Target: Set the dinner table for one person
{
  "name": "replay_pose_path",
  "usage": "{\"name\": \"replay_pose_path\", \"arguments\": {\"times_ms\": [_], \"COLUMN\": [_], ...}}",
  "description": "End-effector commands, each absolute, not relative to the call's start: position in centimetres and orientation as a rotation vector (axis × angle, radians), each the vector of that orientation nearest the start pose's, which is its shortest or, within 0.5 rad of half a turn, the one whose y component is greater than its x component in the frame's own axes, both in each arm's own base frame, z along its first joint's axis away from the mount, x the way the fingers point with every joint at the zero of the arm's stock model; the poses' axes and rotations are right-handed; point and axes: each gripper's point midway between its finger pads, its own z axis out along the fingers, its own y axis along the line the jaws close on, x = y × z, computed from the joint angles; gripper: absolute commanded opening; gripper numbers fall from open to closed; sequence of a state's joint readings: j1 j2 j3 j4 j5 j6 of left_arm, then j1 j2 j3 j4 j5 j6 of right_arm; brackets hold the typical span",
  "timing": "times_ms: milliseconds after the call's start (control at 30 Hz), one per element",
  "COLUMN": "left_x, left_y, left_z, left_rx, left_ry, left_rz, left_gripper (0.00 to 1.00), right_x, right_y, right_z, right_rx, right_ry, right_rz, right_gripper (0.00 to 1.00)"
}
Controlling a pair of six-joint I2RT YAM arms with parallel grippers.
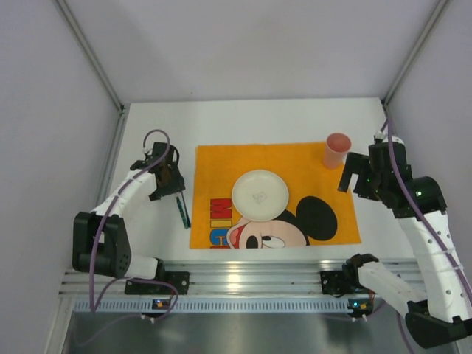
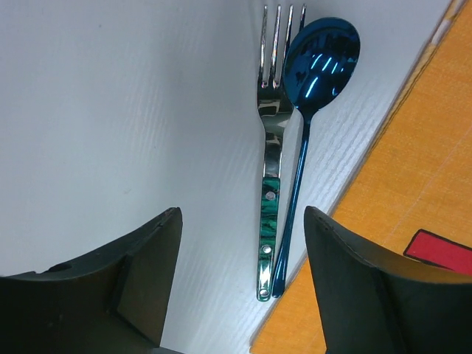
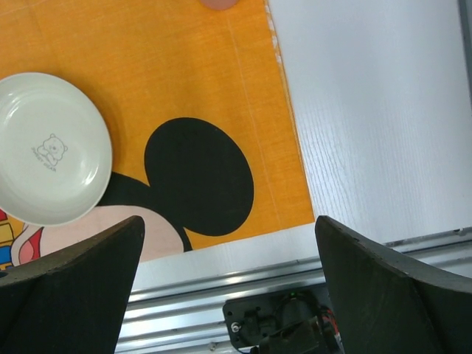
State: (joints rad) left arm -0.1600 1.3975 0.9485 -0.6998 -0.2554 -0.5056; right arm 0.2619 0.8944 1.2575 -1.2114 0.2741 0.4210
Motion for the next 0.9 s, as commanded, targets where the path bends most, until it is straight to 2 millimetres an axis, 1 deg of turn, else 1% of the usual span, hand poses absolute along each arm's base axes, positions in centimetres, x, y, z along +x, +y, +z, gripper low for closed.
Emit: {"name": "replay_pose_path", "arguments": {"times_ms": [0, 67, 100, 267, 300, 500, 533, 600, 633, 667, 700, 767, 800, 833, 867], "left_x": [30.3, 30.5, 30.3, 30.2, 29.9, 29.9, 29.9, 29.9, 29.9, 29.9, 29.7, 29.6, 30.0, 29.5, 29.6], "left_y": [-2.6, -2.8, -2.9, -3.3, -3.2, -3.0, -2.9, -2.7, -2.7, -2.5, -2.2, -1.1, 0.1, 0.9, 1.8], "left_z": [7.3, 6.8, 6.2, 4.5, 3.8, 1.9, 1.7, 1.1, 0.8, 0.4, -0.1, -0.4, -0.1, 0.2, 0.7], "left_rx": [-0.515, -0.527, -0.528, -0.554, -0.559, -0.581, -0.584, -0.585, -0.579, -0.580, -0.577, -0.566, -0.572, -0.568, -0.580], "left_ry": [2.570, 2.570, 2.588, 2.609, 2.626, 2.651, 2.656, 2.663, 2.668, 2.675, 2.688, 2.706, 2.694, 2.714, 2.709], "left_rz": [0.089, 0.068, 0.066, 0.052, 0.062, 0.092, 0.101, 0.124, 0.129, 0.142, 0.169, 0.253, 0.341, 0.404, 0.446], "left_gripper": [0.72, 0.68, 0.66, 0.61, 0.59, 0.45, 0.37, 0.27, 0.16, 0.11, 0.01, 0.00, 0.00, 0.00, 0.00], "right_x": [21.2, 21.3, 21.3, 21.4, 21.4, 21.7, 21.9, 22.1, 22.3, 22.4, 22.5, 22.8, 22.9, 22.9, 23.0], "right_y": [2.6, 2.7, 2.7, 2.6, 2.6, 2.5, 2.5, 2.6, 2.6, 2.6, 2.6, 2.7, 2.7, 2.7, 2.8], "right_z": [27.0, 27.1, 27.1, 26.9, 26.8, 27.0, 27.1, 27.2, 27.3, 27.4, 27.5, 27.7, 27.8, 27.9, 27.9], "right_rx": [0.277, 0.275, 0.273, 0.263, 0.260, 0.247, 0.245, 0.242, 0.240, 0.239, 0.239, 0.236, 0.235, 0.231, 0.232], "right_ry": [2.295, 2.296, 2.298, 2.315, 2.322, 2.336, 2.334, 2.340, 2.340, 2.341, 2.340, 2.340, 2.342, 2.339, 2.339], "right_rz": [0.024, 0.022, 0.022, 0.003, 0.001, -0.018, -0.021, -0.024, -0.025, -0.026, -0.028, -0.031, -0.032, -0.033, -0.030], "right_gripper": [1.00, 1.00, 1.00, 1.00, 1.00, 1.00, 1.00, 1.00, 1.00, 1.00, 1.00, 1.00, 1.00, 1.00, 1.00]}}
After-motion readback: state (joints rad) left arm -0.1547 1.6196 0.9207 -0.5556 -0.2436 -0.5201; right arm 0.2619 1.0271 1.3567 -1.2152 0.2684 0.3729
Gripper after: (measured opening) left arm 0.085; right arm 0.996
